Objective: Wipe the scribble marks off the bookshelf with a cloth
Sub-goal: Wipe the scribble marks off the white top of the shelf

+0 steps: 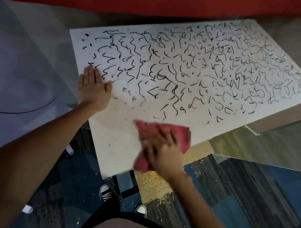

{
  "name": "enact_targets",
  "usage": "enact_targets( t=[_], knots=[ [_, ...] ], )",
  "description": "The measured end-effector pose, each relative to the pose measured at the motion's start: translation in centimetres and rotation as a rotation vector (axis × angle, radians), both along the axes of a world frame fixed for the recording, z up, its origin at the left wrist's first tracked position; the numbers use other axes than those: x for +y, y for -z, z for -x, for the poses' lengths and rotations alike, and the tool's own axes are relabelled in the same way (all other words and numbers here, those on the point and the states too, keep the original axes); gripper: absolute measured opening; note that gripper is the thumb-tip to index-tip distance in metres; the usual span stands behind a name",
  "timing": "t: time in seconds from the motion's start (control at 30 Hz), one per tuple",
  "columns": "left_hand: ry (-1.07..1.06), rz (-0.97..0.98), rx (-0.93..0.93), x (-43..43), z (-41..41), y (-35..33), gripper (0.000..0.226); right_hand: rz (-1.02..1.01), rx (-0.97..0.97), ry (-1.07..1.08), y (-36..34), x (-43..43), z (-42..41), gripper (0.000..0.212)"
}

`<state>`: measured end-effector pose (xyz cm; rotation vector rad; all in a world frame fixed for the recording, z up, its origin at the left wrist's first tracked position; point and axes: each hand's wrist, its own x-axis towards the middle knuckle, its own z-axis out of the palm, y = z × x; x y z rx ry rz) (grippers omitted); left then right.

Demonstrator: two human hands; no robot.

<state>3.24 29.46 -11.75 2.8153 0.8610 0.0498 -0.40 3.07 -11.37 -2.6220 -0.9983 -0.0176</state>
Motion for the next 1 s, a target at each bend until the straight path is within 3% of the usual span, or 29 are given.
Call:
enact_targets(
  t=[0.1, 0.2, 0.33, 0.47, 0.67, 0.87, 1.0],
  knots=[
    [0.005, -0.01, 0.01, -0.1, 0.1, 0.0, 0.063, 0.005, 0.101, 0.187, -0.9, -0.9, -5.2, 0.062],
    [-0.006, -0.01, 0.013, -0.2, 0.0, -0.2, 0.063, -0.026, 0.113, 0.26, -1.0, 0.7, -5.8, 0.059],
    [-0.018, -0.013, 0.008, -0.3, -0.2, -0.2, 0.063, -0.033, -0.049, 0.05, 0.0, 1.6, 0.7, 0.04],
    [-0.017, -0.015, 0.038, -0.4, -0.2, -0.2, 0.063, -0.009, -0.041, -0.103, 0.3, 0.6, 1.0, 0.041],
    [0.003, -0.007, 0.037, -0.3, 0.1, -0.4, 0.063, 0.04, 0.132, 0.095, -0.8, 2.2, -6.1, 0.055],
    [-0.006, -0.018, 0.054, -0.2, -0.1, -0.2, 0.063, -0.051, -0.067, -0.024, 0.3, 1.3, 2.2, 0.045],
    [-0.006, -0.025, 0.07, -0.4, -0.1, -0.3, 0.063, 0.01, -0.022, -0.049, 0.0, 1.4, -0.3, 0.041]
  ],
)
